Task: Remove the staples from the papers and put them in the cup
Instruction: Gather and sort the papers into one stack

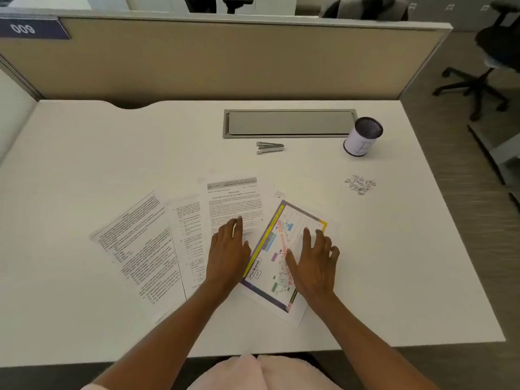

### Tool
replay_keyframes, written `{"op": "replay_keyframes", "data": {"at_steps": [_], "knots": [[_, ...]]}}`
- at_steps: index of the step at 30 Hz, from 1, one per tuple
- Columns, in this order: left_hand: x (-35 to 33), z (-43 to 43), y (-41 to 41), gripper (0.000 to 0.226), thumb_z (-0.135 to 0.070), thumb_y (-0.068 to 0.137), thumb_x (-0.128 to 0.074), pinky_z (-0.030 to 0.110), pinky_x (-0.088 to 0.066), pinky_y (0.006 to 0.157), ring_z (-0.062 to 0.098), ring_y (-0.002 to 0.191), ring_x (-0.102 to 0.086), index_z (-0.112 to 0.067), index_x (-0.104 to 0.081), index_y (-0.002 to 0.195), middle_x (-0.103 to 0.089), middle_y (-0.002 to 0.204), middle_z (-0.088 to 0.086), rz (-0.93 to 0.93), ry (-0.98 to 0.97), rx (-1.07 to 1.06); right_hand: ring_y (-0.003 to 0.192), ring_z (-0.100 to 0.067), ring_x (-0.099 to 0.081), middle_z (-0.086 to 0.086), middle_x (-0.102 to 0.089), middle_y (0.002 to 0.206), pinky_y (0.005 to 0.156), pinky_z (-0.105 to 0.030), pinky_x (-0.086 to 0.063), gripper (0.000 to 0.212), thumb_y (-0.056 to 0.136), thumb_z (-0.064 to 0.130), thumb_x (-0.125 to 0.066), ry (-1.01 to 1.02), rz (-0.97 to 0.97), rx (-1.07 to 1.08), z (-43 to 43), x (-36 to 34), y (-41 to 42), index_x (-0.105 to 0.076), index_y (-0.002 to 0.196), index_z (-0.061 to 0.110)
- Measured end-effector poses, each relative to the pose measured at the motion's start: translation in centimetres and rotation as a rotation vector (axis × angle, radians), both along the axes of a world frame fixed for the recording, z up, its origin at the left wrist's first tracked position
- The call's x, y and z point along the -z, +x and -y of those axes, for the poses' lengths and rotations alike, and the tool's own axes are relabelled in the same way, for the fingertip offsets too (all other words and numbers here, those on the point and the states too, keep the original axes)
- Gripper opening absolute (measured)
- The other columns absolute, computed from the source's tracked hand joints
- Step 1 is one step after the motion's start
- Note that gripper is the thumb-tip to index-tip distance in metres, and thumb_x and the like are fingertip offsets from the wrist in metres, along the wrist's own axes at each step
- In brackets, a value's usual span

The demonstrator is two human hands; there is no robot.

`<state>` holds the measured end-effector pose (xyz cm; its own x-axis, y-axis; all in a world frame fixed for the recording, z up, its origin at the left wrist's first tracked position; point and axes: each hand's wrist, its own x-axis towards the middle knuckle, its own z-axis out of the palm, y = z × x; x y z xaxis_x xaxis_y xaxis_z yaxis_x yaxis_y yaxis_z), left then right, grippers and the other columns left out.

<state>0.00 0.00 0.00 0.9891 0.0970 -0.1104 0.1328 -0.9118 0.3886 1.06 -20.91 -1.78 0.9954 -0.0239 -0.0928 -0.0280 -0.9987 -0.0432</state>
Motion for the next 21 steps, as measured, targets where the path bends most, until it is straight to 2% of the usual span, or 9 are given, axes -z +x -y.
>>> {"op": "replay_keyframes", "data": {"at_steps": [3,7,10,13,14,17,19,21], "knots": [[0.0,-0.1,-0.2,0.069,-0.032,0.11,-0.053,0.045,-0.028,0.129,0.03,0.159,-0.033,-0.011,-0.024,0.168,-0.033,0.173,0.011,-0.068,-0.068,-0.017,0.133,-0.042,-0.053,-0.023,-0.055,0.146,0.107,-0.061,-0.044,0.072,0.093,0.061,-0.055,0.008,-0.077,0.0,0.1,0.3,-0.6,-0.054,0.145,0.012],[0.3,0.5,-0.2,0.07,-0.037,0.111,-0.048,0.041,-0.023,0.131,0.024,0.16,-0.03,-0.013,-0.017,0.169,-0.031,0.174,0.007,-0.121,-0.065,0.044,0.131,-0.042,-0.058,-0.022,-0.059,0.144,0.105,-0.061,-0.047,0.072,0.092,0.063,-0.04,-0.008,-0.11,-0.016,-0.3,0.7,-0.9,-0.06,0.14,0.012],[0.1,1.1,0.1,0.072,-0.034,0.11,-0.05,0.041,-0.027,0.13,0.024,0.157,-0.033,-0.013,-0.015,0.17,-0.034,0.172,0.007,-0.158,-0.108,0.039,0.132,-0.04,-0.058,-0.021,-0.059,0.145,0.106,-0.059,-0.048,0.07,0.092,0.062,-0.049,-0.008,-0.085,-0.041,-0.6,0.9,-0.9,-0.06,0.141,0.013],[-0.1,1.7,0.4,0.075,-0.031,0.108,-0.054,0.042,-0.032,0.126,0.025,0.155,-0.036,-0.012,-0.015,0.169,-0.036,0.17,0.008,-0.175,-0.144,0.027,0.131,-0.04,-0.059,-0.021,-0.06,0.144,0.106,-0.057,-0.049,0.072,0.093,0.062,-0.04,-0.002,-0.077,-0.053,-1.1,1.3,-0.7,-0.061,0.141,0.013],[0.0,1.8,0.5,0.076,-0.031,0.108,-0.055,0.043,-0.033,0.126,0.026,0.154,-0.036,-0.012,-0.015,0.169,-0.036,0.169,0.009,-0.18,-0.147,0.015,0.131,-0.04,-0.06,-0.02,-0.06,0.145,0.106,-0.057,-0.049,0.071,0.093,0.062,-0.042,-0.001,-0.066,-0.058,-1.4,1.5,-0.7,-0.061,0.141,0.013],[0.2,2.1,1.2,0.076,-0.032,0.107,-0.058,0.048,-0.033,0.124,0.031,0.151,-0.039,-0.01,-0.019,0.168,-0.041,0.165,0.012,-0.199,-0.209,-0.129,0.133,-0.039,-0.059,-0.02,-0.059,0.147,0.107,-0.056,-0.048,0.072,0.087,0.06,-0.067,0.02,-0.025,-0.094,-1.7,2.0,-0.6,-0.061,0.141,0.014],[0.2,2.1,1.8,0.073,-0.032,0.106,-0.061,0.052,-0.037,0.123,0.033,0.144,-0.048,-0.009,-0.026,0.166,-0.053,0.156,0.014,-0.19,-0.343,-0.284,0.134,-0.039,-0.059,-0.02,-0.058,0.148,0.108,-0.056,-0.049,0.073,0.085,0.058,-0.071,0.026,-0.02,-0.106,-1.7,2.2,-0.6,-0.061,0.142,0.013],[0.2,1.9,2.4,0.063,-0.029,0.104,-0.064,0.056,-0.045,0.116,0.032,0.129,-0.063,-0.009,-0.039,0.159,-0.067,0.137,0.013,-0.164,-0.458,-0.411,0.135,-0.038,-0.059,-0.02,-0.058,0.149,0.108,-0.055,-0.049,0.073,0.085,0.057,-0.071,0.033,-0.009,-0.116,-1.5,2.5,-0.5,-0.06,0.142,0.013]]}}
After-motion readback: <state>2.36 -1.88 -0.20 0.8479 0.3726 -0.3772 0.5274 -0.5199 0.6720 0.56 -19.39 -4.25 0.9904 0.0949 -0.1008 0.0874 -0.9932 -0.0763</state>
